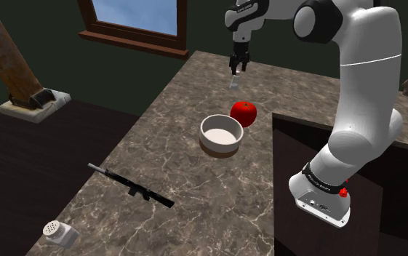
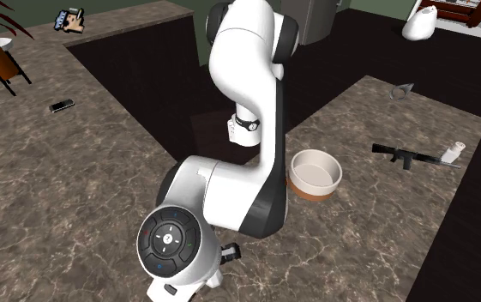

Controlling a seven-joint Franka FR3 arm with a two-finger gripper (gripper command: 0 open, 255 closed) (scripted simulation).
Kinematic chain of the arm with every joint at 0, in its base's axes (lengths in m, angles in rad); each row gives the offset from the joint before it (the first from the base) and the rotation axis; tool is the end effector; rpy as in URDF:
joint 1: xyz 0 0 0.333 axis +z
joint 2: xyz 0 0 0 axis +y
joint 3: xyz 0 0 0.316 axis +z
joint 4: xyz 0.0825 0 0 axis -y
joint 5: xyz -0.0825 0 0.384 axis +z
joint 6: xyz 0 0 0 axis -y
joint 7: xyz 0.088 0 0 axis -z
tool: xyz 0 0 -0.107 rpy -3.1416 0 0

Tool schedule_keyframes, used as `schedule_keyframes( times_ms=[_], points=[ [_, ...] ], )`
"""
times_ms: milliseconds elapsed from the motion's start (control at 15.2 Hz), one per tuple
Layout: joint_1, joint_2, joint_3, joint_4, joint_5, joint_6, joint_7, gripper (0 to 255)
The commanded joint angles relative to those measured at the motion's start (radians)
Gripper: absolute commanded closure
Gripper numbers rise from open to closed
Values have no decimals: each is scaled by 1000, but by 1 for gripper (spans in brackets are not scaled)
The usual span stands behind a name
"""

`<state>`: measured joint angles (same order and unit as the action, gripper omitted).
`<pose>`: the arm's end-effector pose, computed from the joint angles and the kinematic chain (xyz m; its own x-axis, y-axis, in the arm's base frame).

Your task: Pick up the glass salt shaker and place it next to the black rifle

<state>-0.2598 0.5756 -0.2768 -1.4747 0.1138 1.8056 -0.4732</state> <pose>0.6032 -0.3134 0.3351 0.9737 -0.0682 -0.2174 -0.0827 -0.9949 -0.0582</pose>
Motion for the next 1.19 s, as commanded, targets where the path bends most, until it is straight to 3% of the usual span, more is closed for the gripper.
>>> schedule_keyframes(
  times_ms=[0,594,660,1122],
  points=[
    [0,3,1,-21,1,24,-2,0],
    [1,5,1,-40,3,44,-3,0],
    [1,5,1,-40,3,44,-3,255],
    [1,5,1,-40,2,44,-3,255]
  ],
)
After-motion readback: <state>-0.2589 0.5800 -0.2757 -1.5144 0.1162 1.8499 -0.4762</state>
